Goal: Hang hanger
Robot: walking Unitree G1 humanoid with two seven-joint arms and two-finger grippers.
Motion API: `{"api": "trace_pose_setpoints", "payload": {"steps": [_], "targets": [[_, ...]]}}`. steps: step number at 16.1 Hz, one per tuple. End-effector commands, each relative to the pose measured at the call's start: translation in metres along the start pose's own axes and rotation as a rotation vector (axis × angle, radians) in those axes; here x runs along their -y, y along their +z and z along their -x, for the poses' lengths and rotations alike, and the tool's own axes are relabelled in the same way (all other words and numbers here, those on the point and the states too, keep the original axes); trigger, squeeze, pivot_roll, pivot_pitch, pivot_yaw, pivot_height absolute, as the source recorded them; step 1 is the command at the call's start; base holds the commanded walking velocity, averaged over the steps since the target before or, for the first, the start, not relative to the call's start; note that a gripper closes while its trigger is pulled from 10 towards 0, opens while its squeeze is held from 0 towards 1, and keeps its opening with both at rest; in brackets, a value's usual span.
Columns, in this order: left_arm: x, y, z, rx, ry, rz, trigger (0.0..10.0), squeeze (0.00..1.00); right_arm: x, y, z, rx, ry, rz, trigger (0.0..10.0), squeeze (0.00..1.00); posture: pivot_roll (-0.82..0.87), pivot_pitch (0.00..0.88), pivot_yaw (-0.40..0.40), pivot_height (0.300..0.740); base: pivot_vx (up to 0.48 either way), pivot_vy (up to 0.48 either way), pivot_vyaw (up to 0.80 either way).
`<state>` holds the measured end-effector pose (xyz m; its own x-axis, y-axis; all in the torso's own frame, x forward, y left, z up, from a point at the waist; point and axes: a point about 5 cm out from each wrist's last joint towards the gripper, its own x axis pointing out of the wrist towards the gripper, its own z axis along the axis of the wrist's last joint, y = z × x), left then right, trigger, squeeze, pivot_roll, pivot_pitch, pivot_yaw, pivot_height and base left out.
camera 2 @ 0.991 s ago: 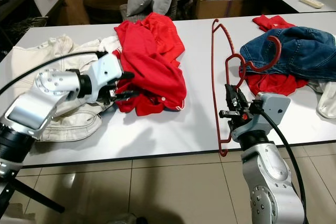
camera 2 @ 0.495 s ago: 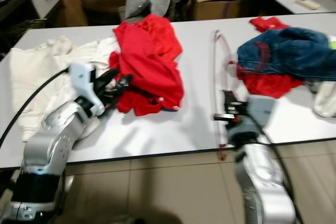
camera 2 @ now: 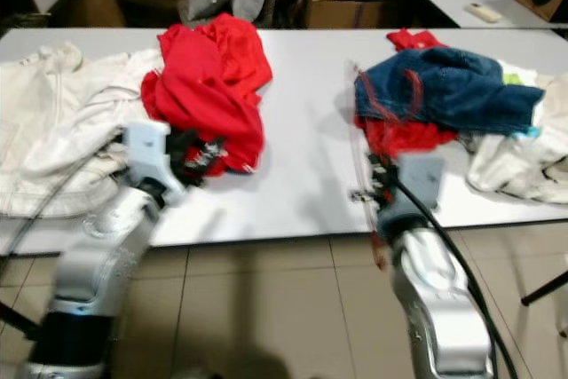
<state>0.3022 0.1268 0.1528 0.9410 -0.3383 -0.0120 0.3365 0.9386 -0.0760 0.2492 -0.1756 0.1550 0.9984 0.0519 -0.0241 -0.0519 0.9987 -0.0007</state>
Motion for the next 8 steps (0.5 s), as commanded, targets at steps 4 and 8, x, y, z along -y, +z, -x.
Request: {"api": "trace_pose_setpoints", "payload": {"steps": [4, 8], "targets": [[0.0099, 0.0016, -0.0005, 0.015, -0.049, -0.069, 10.0, 0.69, 0.0047, -0.0036, 0.0025, 0.007, -0.054, -0.017, 10.0, 0.00, 0.04, 0.000, 0.038, 0.740, 0.000, -0.083, 0.00], [0.0088, 0.0031, 0.0003, 0.026, -0.054, -0.063, 10.0, 1.00, 0.0032, -0.0050, 0.0053, 0.005, -0.055, -0.047, 10.0, 0.00, 0.04, 0.000, 0.038, 0.740, 0.000, 0.000, -0.54]]}}
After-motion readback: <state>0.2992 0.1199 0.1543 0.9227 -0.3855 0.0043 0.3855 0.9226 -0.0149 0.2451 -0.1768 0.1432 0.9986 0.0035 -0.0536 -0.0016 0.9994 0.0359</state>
